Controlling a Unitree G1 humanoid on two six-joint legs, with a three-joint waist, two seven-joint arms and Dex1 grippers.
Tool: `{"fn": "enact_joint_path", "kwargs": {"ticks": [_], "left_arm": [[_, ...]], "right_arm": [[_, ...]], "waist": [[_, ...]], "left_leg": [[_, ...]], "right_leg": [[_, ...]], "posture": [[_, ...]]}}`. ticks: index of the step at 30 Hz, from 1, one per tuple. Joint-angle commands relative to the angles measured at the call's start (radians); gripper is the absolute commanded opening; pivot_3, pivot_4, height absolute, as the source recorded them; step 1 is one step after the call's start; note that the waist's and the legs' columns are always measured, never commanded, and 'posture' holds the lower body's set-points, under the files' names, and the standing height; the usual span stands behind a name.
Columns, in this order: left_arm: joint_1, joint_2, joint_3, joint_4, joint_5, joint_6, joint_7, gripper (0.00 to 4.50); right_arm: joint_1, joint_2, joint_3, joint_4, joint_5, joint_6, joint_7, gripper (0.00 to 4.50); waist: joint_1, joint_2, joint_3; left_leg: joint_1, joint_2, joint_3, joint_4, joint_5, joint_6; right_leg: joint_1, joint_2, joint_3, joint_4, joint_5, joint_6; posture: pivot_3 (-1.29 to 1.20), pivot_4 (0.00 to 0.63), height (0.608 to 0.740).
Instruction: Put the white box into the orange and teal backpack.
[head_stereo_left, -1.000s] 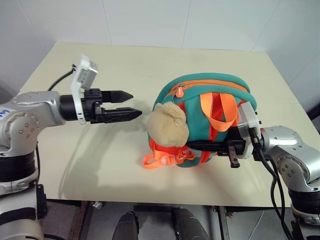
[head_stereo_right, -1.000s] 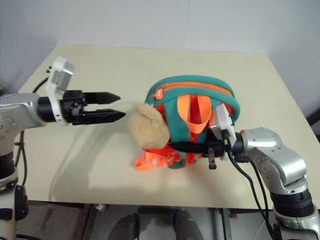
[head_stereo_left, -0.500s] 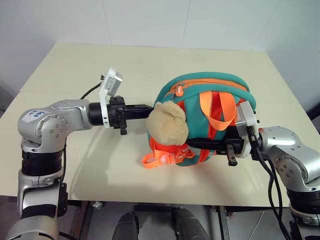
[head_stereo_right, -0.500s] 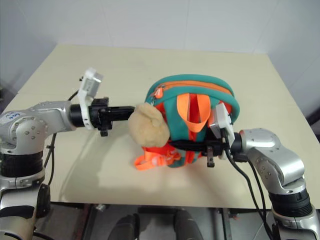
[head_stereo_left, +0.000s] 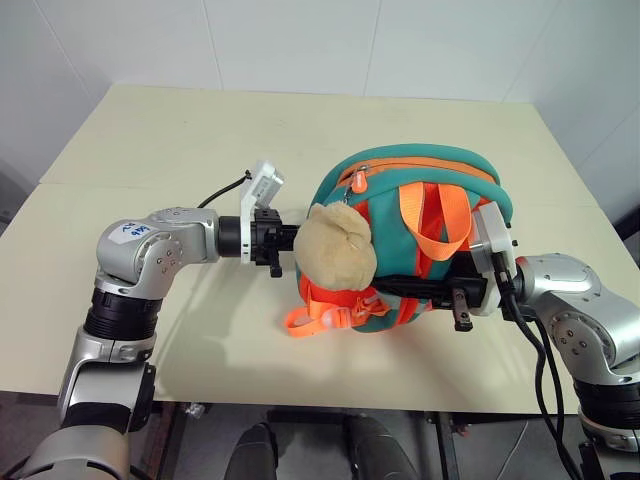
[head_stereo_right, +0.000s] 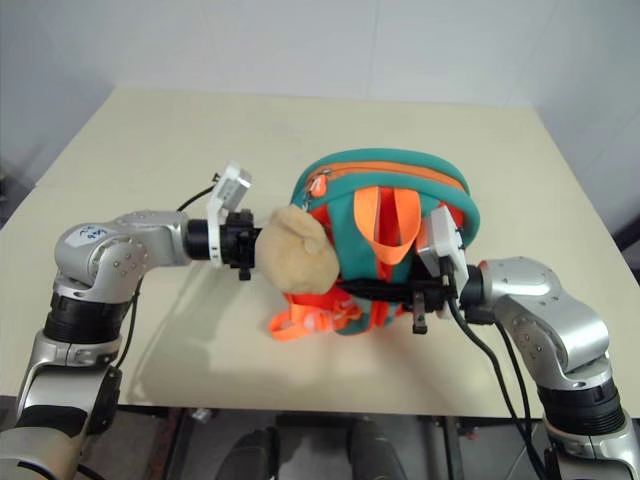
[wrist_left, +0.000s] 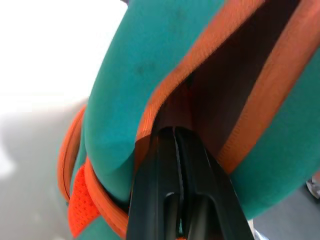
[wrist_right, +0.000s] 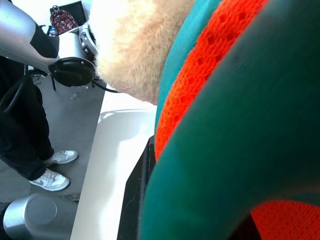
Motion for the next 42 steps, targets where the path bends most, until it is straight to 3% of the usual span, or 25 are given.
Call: {"fn": "enact_joint_path", "kwargs": {"ticks": [1, 5, 8, 12, 15, 21, 25, 38, 42], "left_arm": [[-0.035, 0.032, 0.129, -0.078, -0.091, 0.018, -0.012, 0.06], [-0.015, 0.145, 0.196, -0.152, -0.172, 0.146, -0.009, 0.06], [0.022, 0.207, 0.258, -0.199, -0.194, 0.168, 0.018, 0.64], [0.04, 0.212, 0.4, -0.239, -0.329, 0.211, 0.062, 1.85], [0.091, 0.213, 0.486, -0.268, -0.524, 0.263, 0.064, 2.75], [0.207, 0.232, 0.485, -0.327, -0.647, 0.233, 0.05, 4.49], [0.221, 0.236, 0.416, -0.349, -0.623, 0.203, 0.051, 4.49], [0.157, 0.126, 0.105, -0.369, -0.289, -0.051, 0.046, 4.49], [0.115, 0.101, 0.07, -0.35, -0.284, -0.031, 0.057, 4.49]], "right_arm": [[0.007, -0.006, -0.023, -0.042, 0.006, -0.025, -0.005, 0.0], [0.019, -0.01, -0.028, -0.05, 0.006, -0.025, -0.005, 0.0], [0.025, -0.014, -0.034, -0.047, 0.006, -0.028, 0.0, 0.0], [0.031, -0.01, -0.041, -0.035, 0.01, -0.047, 0.014, 0.0], [0.029, -0.001, -0.042, -0.022, 0.016, -0.064, 0.024, 0.0], [0.019, 0.002, -0.033, 0.0, 0.01, -0.078, 0.035, 0.0], [0.017, 0.001, -0.028, 0.005, 0.009, -0.081, 0.034, 0.0], [0.021, 0.007, -0.023, -0.003, -0.004, -0.085, 0.008, 0.0], [0.025, 0.01, -0.023, -0.006, -0.005, -0.087, 0.004, 0.0]], "waist": [[-0.001, 0.0, 0.0], [-0.003, 0.0, 0.0], [-0.002, 0.0, 0.0], [-0.001, 0.0, 0.0], [-0.001, 0.0, 0.0], [-0.002, 0.0, 0.0], [-0.001, 0.0, 0.0], [0.001, 0.0, 0.0], [0.002, 0.0, 0.0]], "left_leg": [[0.0, 0.0, 0.0, 0.0, 0.0, 0.0], [0.0, 0.0, 0.0, -0.001, 0.0, 0.0], [0.0, 0.0, 0.0, -0.001, 0.0, 0.0], [0.0, 0.0, 0.0, 0.0, 0.0, 0.0], [0.0, 0.0, 0.0, 0.0, 0.0, 0.0], [0.001, 0.0, 0.0, 0.0, 0.0, 0.0], [0.001, 0.0, 0.0, 0.0, 0.0, 0.0], [0.002, 0.0, 0.001, -0.001, 0.0, 0.0], [0.001, 0.0, 0.001, 0.0, 0.0, 0.0]], "right_leg": [[0.0, 0.0, 0.0, 0.0, 0.0, 0.0], [0.0, 0.0, 0.0, 0.0, 0.0, 0.0], [0.0, 0.0, 0.0, 0.0, 0.0, 0.0], [0.0, 0.0, 0.0, 0.0, 0.0, 0.0], [0.0, 0.0, 0.0, 0.0, 0.0, 0.0], [0.0, 0.0, 0.0, 0.0, 0.0, 0.0], [0.001, 0.0, 0.0, 0.0, 0.0, 0.0], [0.001, 0.0, 0.0, -0.002, 0.0, -0.001], [0.002, 0.0, 0.001, -0.002, 0.0, 0.0]], "posture": [[0.0, 0.15, 0.74], [0.0, 0.15, 0.74], [0.0, 0.15, 0.74], [0.0, 0.15, 0.74], [0.0, 0.15, 0.74], [0.0, 0.15, 0.74], [0.0, 0.15, 0.74], [0.0, 0.15, 0.74], [0.0, 0.15, 0.74]]}}
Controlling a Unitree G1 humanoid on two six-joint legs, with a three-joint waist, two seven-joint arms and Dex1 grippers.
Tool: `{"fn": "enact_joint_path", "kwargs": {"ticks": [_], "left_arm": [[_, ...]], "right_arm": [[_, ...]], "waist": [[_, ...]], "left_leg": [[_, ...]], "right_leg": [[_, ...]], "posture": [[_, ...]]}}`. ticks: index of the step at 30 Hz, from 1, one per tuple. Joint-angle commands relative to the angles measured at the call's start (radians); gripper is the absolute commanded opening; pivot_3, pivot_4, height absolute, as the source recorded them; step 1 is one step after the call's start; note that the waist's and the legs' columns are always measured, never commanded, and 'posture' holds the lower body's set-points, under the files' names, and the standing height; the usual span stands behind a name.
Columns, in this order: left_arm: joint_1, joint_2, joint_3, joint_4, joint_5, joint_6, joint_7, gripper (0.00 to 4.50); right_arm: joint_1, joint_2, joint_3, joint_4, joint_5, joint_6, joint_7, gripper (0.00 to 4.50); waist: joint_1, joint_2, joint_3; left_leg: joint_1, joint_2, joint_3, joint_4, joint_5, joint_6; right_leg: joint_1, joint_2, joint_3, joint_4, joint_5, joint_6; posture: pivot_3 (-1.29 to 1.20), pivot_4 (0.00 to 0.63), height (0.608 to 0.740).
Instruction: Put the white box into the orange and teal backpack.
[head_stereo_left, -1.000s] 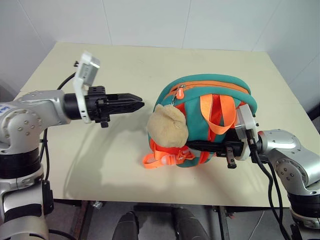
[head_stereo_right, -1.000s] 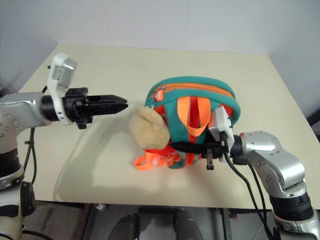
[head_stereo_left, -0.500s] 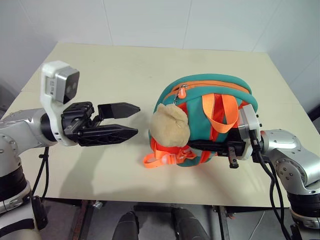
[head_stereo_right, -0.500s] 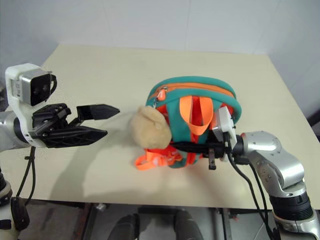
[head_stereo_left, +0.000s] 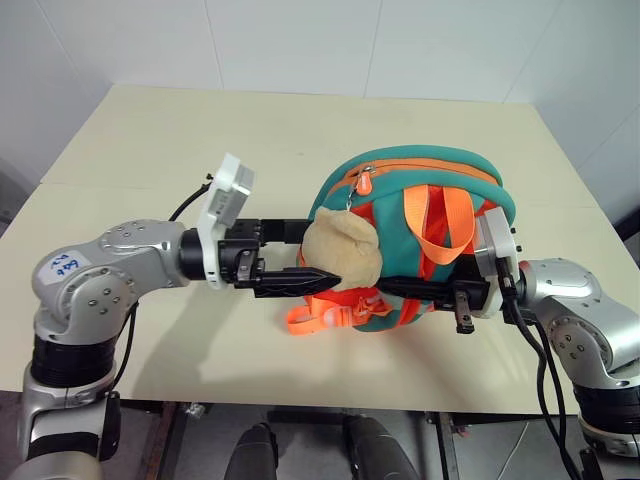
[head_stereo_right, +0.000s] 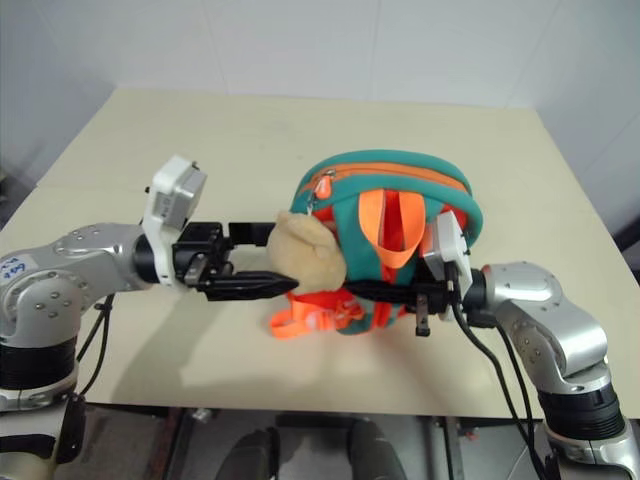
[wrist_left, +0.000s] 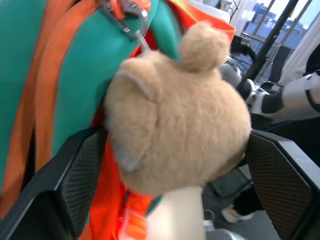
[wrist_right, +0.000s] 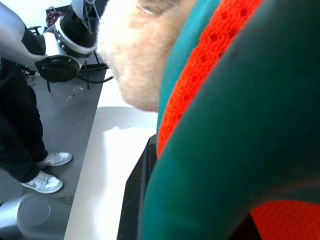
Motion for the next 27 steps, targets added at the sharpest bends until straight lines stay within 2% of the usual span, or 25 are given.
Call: {"fn": "enact_joint_path", "kwargs": {"ticks": [1, 2, 3, 5, 9, 12, 20, 27], "left_arm": [[-0.047, -0.015, -0.016, -0.017, 0.018, -0.019, 0.002, 4.49], [-0.049, -0.031, -0.006, -0.018, 0.015, -0.034, 0.012, 4.49], [-0.052, -0.044, 0.006, -0.017, 0.006, -0.037, 0.025, 4.3], [-0.058, -0.04, 0.011, -0.015, -0.004, -0.019, 0.03, 3.91], [-0.072, -0.018, 0.021, 0.001, 0.007, -0.009, 0.032, 2.76], [-0.08, 0.017, 0.033, 0.017, 0.008, 0.006, 0.014, 2.37], [-0.12, 0.163, 0.051, 0.091, 0.025, 0.034, -0.092, 2.34], [-0.16, 0.27, 0.034, 0.194, 0.11, -0.003, -0.206, 2.34]], "right_arm": [[-0.005, 0.005, -0.021, -0.03, 0.008, -0.024, -0.007, 0.0], [-0.002, 0.007, -0.024, -0.032, 0.011, -0.025, -0.008, 0.0], [0.002, 0.008, -0.027, -0.033, 0.014, -0.027, -0.007, 0.0], [0.006, 0.012, -0.032, -0.034, 0.02, -0.03, -0.008, 0.0], [0.016, 0.037, -0.056, -0.035, 0.037, -0.061, -0.015, 0.0], [0.038, 0.056, -0.076, -0.039, 0.047, -0.093, -0.001, 0.0], [0.08, 0.068, -0.099, -0.057, 0.072, -0.109, -0.01, 0.0], [0.118, 0.066, -0.103, -0.078, 0.077, -0.109, -0.02, 0.0]], "waist": [[0.0, 0.0, 0.0], [0.0, 0.0, 0.0], [0.0, 0.0, 0.0], [-0.001, 0.0, 0.0], [-0.002, 0.0, 0.0], [-0.001, 0.0, 0.0], [-0.003, 0.0, 0.0], [-0.002, 0.0, 0.0]], "left_leg": [[0.0, 0.0, 0.0, 0.0, 0.0, 0.0], [0.0, 0.0, 0.0, 0.0, 0.0, 0.0], [0.0, 0.0, 0.0, 0.0, 0.0, 0.0], [0.0, 0.0, 0.0, 0.0, 0.0, 0.0], [0.0, 0.0, 0.0, 0.0, 0.0, 0.0], [0.0, 0.0, 0.0, 0.0, 0.0, 0.0], [0.0, 0.0, 0.0, 0.0, 0.0, 0.0], [0.0, 0.0, 0.0, -0.001, 0.0, 0.0]], "right_leg": [[0.0, 0.0, 0.0, 0.0, 0.0, 0.0], [0.0, 0.0, 0.0, 0.0, 0.0, 0.0], [0.0, 0.0, 0.0, 0.0, 0.0, 0.0], [0.0, 0.0, 0.0, 0.0, 0.0, 0.0], [0.0, 0.0, 0.0, 0.0, 0.0, 0.0], [0.0, 0.0, 0.0, 0.0, 0.0, 0.0], [0.0, 0.0, 0.0, 0.0, 0.0, 0.0], [-0.001, 0.0, -0.001, 0.0, 0.0, -0.001]], "posture": [[0.0, 0.15, 0.74], [0.0, 0.15, 0.74], [0.0, 0.15, 0.74], [0.0, 0.15, 0.74], [0.0, 0.15, 0.74], [0.0, 0.15, 0.74], [0.0, 0.15, 0.74], [0.0, 0.15, 0.74]]}}
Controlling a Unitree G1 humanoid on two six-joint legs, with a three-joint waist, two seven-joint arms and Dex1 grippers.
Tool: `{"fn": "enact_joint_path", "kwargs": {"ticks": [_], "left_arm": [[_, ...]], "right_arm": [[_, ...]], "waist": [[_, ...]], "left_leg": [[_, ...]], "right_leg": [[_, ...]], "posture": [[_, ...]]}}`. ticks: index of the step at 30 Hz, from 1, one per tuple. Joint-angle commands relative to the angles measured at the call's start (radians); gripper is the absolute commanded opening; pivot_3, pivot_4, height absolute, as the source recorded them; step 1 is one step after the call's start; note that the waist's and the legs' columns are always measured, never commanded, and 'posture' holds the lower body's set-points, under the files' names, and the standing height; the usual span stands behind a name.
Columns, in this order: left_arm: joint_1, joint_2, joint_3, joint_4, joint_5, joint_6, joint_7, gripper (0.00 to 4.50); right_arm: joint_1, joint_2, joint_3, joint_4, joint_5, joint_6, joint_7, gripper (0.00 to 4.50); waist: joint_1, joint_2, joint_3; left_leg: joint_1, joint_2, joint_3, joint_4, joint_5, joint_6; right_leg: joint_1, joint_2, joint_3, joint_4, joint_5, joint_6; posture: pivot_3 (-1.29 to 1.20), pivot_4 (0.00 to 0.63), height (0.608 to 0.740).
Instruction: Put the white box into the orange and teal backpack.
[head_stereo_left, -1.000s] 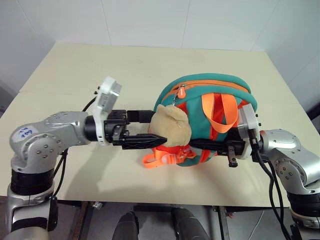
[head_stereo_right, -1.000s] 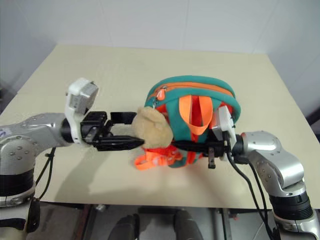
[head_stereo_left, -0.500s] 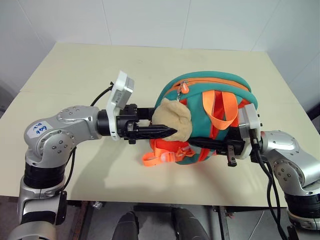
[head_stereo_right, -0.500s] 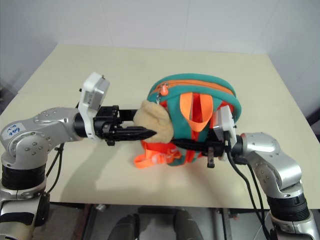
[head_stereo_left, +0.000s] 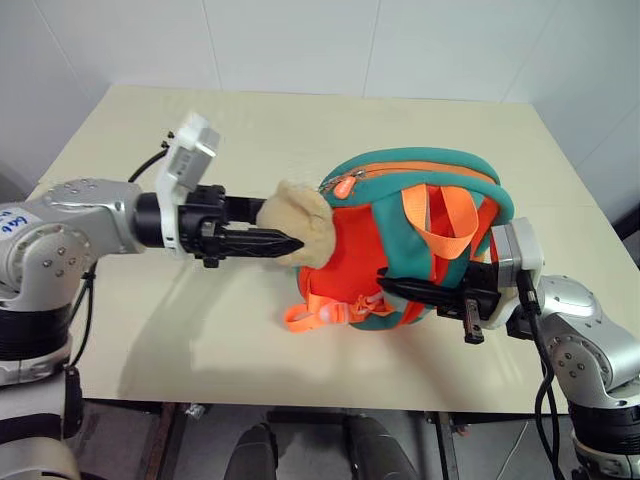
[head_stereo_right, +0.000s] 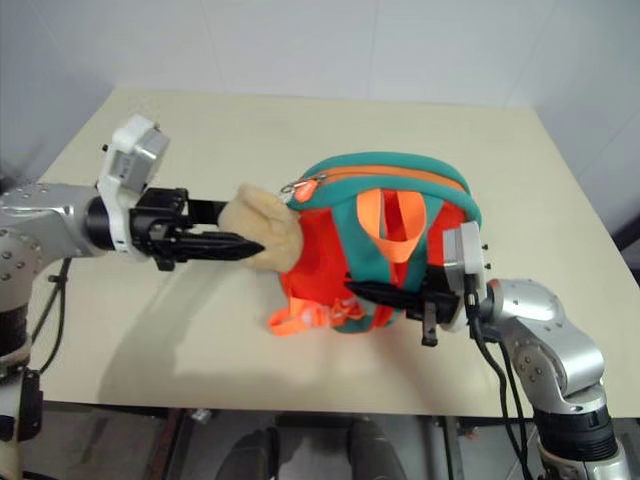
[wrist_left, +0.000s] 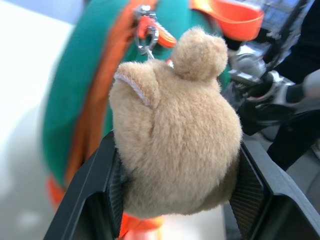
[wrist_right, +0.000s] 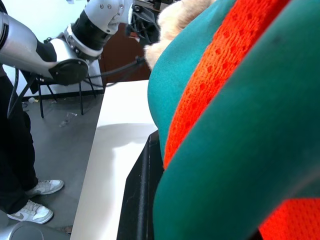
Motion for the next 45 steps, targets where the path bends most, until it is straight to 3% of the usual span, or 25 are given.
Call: {"fn": "enact_joint_path", "kwargs": {"ticks": [1, 12, 19, 36, 41, 45], "left_arm": [[-0.033, 0.056, 0.022, 0.046, 0.054, -0.032, -0.054, 2.34], [-0.038, 0.166, -0.063, 0.194, 0.229, -0.13, -0.271, 2.33], [0.006, 0.215, -0.212, 0.288, 0.423, -0.261, -0.416, 2.33], [-0.002, 0.03, -0.402, 0.434, 0.694, -0.467, -0.487, 2.32], [0.002, 0.002, -0.359, 0.439, 0.693, -0.499, -0.481, 2.32], [0.03, -0.024, -0.244, 0.392, 0.606, -0.49, -0.456, 2.32]], "right_arm": [[0.016, -0.002, -0.04, -0.047, 0.028, -0.022, -0.011, 0.0], [0.047, -0.003, -0.051, -0.073, 0.038, -0.022, -0.027, 0.0], [0.055, -0.002, -0.05, -0.078, 0.031, -0.027, -0.037, 0.0], [0.063, -0.025, -0.062, -0.081, 0.04, -0.017, -0.043, 0.0], [0.066, -0.04, -0.068, -0.085, 0.04, -0.013, -0.053, 0.0], [0.071, -0.053, -0.075, -0.091, 0.049, -0.003, -0.062, 0.0]], "waist": [[0.0, 0.0, 0.0], [-0.001, 0.0, 0.0], [-0.001, 0.0, 0.0], [0.001, 0.0, 0.0], [0.0, 0.0, 0.0], [0.003, 0.0, 0.0]], "left_leg": [[0.0, 0.0, 0.0, 0.0, 0.0, 0.0], [0.0, 0.0, 0.001, -0.003, 0.0, 0.0], [0.0, 0.0, 0.001, -0.005, 0.0, 0.0], [0.0, 0.001, 0.001, -0.004, 0.0, 0.0], [0.0, 0.001, 0.001, -0.003, 0.0, 0.0], [0.0, 0.001, 0.001, -0.002, 0.0, 0.0]], "right_leg": [[0.0, 0.0, 0.0, 0.0, 0.0, 0.0], [-0.001, 0.0, 0.0, 0.0, -0.001, -0.002], [-0.002, 0.0, 0.0, 0.001, -0.003, -0.003], [-0.002, 0.0, 0.0, 0.002, -0.003, -0.003], [-0.002, 0.0, 0.0, 0.003, -0.002, -0.003], [-0.002, 0.0, 0.0, 0.003, -0.002, -0.003]], "posture": [[0.0, 0.15, 0.74], [0.0, 0.15, 0.74], [0.0, 0.15, 0.74], [0.0, 0.15, 0.74], [0.0, 0.15, 0.74], [0.0, 0.15, 0.74]]}}
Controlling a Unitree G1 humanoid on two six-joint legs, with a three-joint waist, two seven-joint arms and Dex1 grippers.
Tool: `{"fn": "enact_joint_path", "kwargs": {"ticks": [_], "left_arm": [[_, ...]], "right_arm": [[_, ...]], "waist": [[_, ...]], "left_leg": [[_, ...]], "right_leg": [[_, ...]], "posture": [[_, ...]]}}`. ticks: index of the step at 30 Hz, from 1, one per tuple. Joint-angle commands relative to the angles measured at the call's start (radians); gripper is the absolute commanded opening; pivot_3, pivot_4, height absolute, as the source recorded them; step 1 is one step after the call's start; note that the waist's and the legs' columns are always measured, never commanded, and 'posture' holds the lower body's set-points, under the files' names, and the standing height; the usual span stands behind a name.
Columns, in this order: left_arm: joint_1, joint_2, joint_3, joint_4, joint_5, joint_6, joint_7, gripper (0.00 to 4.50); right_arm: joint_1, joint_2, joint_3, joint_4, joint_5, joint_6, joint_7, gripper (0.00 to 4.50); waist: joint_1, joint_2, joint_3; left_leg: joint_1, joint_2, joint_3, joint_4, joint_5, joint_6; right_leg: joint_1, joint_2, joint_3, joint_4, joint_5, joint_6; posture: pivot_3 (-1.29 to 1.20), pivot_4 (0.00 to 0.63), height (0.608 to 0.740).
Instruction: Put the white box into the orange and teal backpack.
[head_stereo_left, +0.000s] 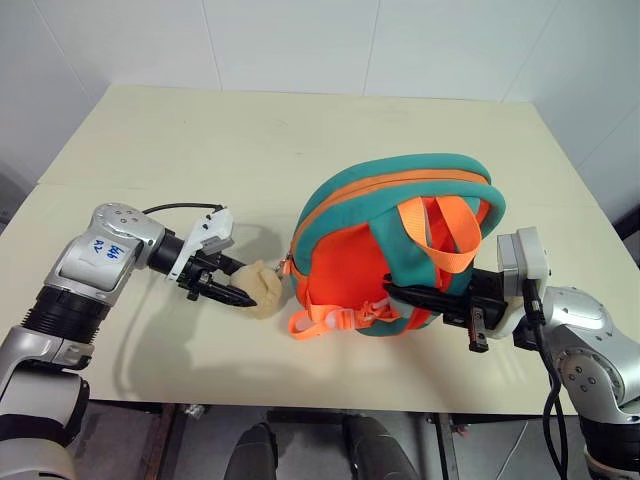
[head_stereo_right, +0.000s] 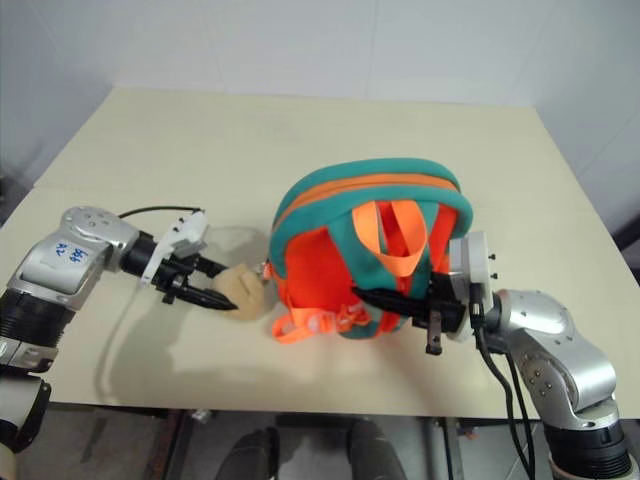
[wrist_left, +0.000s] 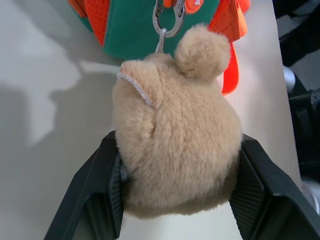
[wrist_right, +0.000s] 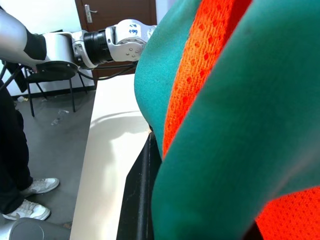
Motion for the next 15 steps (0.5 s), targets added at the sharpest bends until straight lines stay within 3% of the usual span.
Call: {"fn": "enact_joint_path", "kwargs": {"ticks": [1, 7, 8, 13, 15], "left_arm": [[0.025, -0.004, 0.131, -0.07, -0.086, 0.037, 0.025, 2.32], [0.095, -0.018, 0.335, -0.194, -0.22, 0.122, 0.123, 2.32], [0.111, -0.02, 0.354, -0.206, -0.22, 0.117, 0.146, 3.04], [0.181, -0.015, 0.392, -0.251, -0.224, 0.088, 0.181, 4.49], [0.19, -0.014, 0.401, -0.256, -0.234, 0.089, 0.182, 4.5]], "right_arm": [[0.003, -0.02, -0.053, -0.048, 0.033, 0.003, -0.018, 0.0], [0.025, -0.112, -0.05, -0.061, 0.033, 0.092, -0.021, 0.0], [0.026, -0.126, -0.051, -0.061, 0.032, 0.103, -0.02, 0.0], [0.009, -0.169, -0.051, -0.043, 0.036, 0.112, 0.032, 1.66], [-0.005, -0.17, -0.051, -0.032, 0.036, 0.115, 0.032, 2.35]], "waist": [[0.0, 0.0, 0.0], [0.002, 0.0, 0.0], [0.002, 0.0, 0.0], [0.001, 0.0, 0.0], [0.0, 0.0, 0.0]], "left_leg": [[0.0, 0.0, 0.0, 0.001, 0.0, 0.0], [-0.001, 0.0, -0.001, 0.002, 0.0, 0.0], [-0.001, 0.0, -0.001, 0.003, 0.0, 0.0], [0.0, 0.0, 0.0, 0.004, 0.0, 0.0], [0.0, 0.0, -0.001, 0.004, 0.0, 0.001]], "right_leg": [[0.0, 0.0, 0.0, 0.0, 0.0, 0.0], [0.0, 0.0, -0.001, 0.001, 0.0, 0.001], [0.001, 0.0, -0.001, 0.001, 0.0, 0.001], [0.002, 0.0, 0.0, 0.001, 0.001, 0.002], [0.002, 0.0, 0.0, 0.001, 0.001, 0.002]], "posture": [[0.0, 0.15, 0.74], [0.0, 0.15, 0.74], [0.0, 0.15, 0.74], [0.0, 0.15, 0.74], [0.0, 0.15, 0.74]]}}
